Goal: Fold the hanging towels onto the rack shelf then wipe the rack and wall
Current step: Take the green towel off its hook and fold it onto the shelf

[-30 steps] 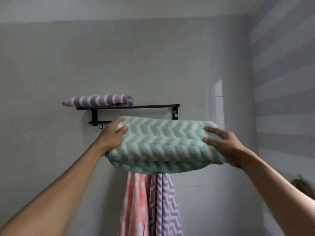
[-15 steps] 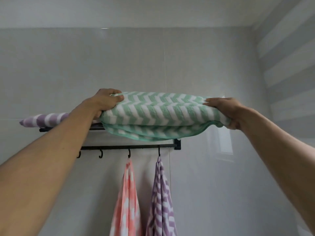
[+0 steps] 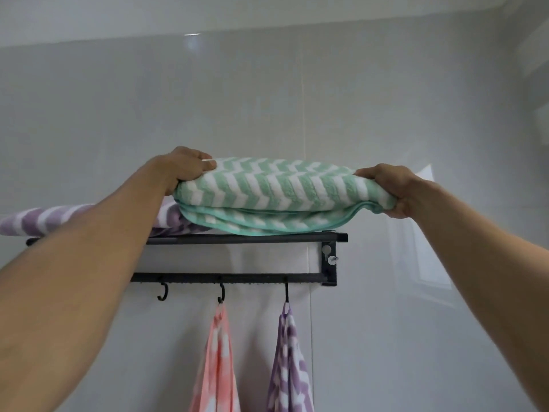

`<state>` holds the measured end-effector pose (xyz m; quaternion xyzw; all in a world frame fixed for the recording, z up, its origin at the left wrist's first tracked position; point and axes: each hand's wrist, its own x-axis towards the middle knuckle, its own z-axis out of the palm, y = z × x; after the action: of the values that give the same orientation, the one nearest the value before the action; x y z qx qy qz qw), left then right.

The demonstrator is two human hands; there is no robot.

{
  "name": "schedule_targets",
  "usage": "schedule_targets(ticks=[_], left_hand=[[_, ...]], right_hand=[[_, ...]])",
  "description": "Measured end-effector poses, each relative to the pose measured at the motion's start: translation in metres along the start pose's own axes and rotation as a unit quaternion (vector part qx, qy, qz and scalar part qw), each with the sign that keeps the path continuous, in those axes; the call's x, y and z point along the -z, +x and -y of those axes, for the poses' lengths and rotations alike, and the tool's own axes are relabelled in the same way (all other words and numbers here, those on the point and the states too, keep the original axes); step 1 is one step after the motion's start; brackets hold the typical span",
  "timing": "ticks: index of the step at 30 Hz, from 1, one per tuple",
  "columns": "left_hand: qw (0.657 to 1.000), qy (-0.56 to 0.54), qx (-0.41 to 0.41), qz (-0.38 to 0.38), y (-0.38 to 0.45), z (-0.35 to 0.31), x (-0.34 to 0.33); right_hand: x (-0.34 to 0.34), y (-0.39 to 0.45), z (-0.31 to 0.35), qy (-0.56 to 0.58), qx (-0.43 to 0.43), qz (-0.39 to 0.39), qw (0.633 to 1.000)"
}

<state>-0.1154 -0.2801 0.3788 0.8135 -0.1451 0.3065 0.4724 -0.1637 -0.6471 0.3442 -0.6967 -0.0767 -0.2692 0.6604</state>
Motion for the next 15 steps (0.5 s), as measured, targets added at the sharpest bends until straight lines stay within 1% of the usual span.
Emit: schedule_targets(ticks=[4, 7, 10, 13, 15], left_hand=[[0.992, 0.113, 0.034, 0.047, 0.019, 0.013, -0.003], [0.974, 0.192, 0.065, 0.102, 0.026, 0.026, -0.01], [0.955, 0.245, 0.09, 0.141, 0.027, 0.03, -0.018], [0.945, 0.28, 0.083, 0.148, 0.028, 0.025, -0.022], [0.945, 0.279, 0.086, 0.145, 0.032, 0.026, -0.025]], right_hand=[[-0.008, 0.02, -0.012, -0.015, -0.037, 0.01, 0.999], [-0.007, 0.022, -0.026, -0.057, -0.098, 0.036, 0.993], [-0.001, 0.022, -0.027, -0.065, -0.124, 0.052, 0.989], [0.006, 0.025, -0.015, -0.089, -0.135, 0.036, 0.986], [0.008, 0.028, -0.014, -0.121, -0.142, 0.028, 0.982]])
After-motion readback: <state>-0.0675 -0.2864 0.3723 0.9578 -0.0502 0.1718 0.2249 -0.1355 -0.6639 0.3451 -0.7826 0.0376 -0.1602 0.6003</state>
